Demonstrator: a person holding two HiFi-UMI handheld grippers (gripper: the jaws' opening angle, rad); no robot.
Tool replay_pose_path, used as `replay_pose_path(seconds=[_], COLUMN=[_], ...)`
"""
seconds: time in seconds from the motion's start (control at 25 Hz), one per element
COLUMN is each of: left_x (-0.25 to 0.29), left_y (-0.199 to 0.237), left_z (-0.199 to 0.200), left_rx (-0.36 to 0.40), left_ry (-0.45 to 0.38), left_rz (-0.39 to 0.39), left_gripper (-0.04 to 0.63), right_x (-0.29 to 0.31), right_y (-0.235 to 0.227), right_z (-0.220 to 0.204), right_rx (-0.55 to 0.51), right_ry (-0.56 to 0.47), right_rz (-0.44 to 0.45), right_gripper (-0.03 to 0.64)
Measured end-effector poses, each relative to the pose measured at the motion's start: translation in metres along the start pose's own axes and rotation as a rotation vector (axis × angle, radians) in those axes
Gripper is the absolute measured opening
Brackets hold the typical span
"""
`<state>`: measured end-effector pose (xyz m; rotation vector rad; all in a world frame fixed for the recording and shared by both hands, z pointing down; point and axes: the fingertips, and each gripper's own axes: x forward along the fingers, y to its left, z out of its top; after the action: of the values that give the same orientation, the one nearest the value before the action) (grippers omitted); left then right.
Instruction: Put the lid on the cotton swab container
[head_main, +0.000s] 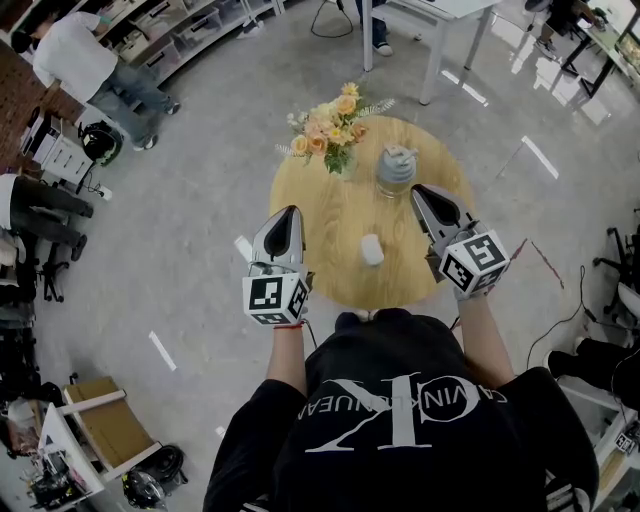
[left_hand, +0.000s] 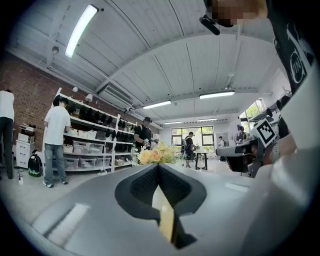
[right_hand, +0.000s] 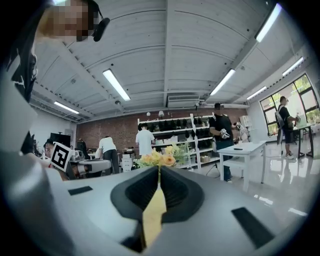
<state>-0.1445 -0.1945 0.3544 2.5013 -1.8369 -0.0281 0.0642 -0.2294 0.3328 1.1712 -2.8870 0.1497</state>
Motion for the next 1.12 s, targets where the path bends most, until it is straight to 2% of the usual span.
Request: replay_pose_path(seconds=[1.12], left_x=[-0.004], left_y=[0.011], left_z=[0.000], left_rx=[-0.013], left_ry=[-0.009], left_rz=[0.015], left_gripper=[0.012], right_x=[0.003], right_y=[0.002], right_z=[-0.001], right_rx=[-0.011], right_ry=[0.004], right_rz=[-0.006], right_gripper=[0.025])
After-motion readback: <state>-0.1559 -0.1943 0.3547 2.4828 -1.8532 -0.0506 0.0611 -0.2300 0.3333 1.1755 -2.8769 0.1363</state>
